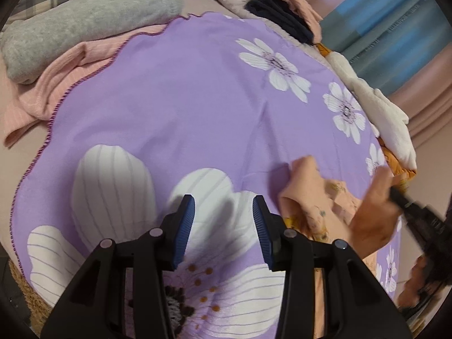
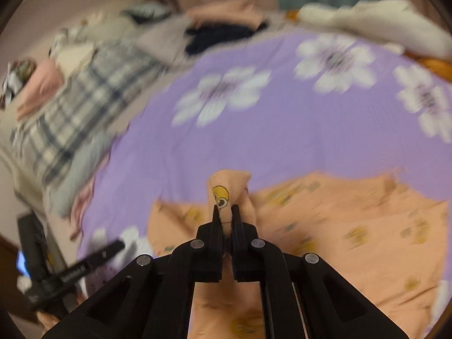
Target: Fold small clothes
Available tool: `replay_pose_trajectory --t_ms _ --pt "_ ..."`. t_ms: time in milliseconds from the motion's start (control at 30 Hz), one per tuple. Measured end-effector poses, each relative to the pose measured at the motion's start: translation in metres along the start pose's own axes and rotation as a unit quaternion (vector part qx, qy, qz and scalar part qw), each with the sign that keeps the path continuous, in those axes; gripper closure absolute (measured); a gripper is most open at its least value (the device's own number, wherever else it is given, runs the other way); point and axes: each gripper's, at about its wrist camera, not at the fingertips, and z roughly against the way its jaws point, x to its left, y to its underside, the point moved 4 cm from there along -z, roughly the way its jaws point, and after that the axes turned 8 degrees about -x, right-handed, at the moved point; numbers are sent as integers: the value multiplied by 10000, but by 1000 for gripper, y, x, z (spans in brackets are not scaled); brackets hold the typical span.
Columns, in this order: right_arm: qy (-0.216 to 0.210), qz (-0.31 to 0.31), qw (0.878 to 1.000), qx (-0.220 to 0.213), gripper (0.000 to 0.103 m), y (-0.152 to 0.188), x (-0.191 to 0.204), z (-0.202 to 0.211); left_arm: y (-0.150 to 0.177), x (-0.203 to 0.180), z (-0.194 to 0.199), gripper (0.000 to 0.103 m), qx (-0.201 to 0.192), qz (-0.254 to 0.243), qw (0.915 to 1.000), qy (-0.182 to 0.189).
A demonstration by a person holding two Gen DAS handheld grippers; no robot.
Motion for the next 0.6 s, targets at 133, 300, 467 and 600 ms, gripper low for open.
replay_pose_trajectory --t_ms 133,300,467,600 --pt "343 -391 9959 -735 97 -24 -40 46 3 -17 1 60 -25 -177 9993 323" --pt "1197 -741 9849 -1005 97 -25 -93 68 13 -34 -7 60 83 -445 9969 643" --pt "1600 -1145 9762 -916 97 -11 -129 74 21 -52 -11 60 201 -608 9930 990" --pt "1927 -1398 9696 -563 97 8 -147 65 28 -66 -16 59 271 -748 9897 1191"
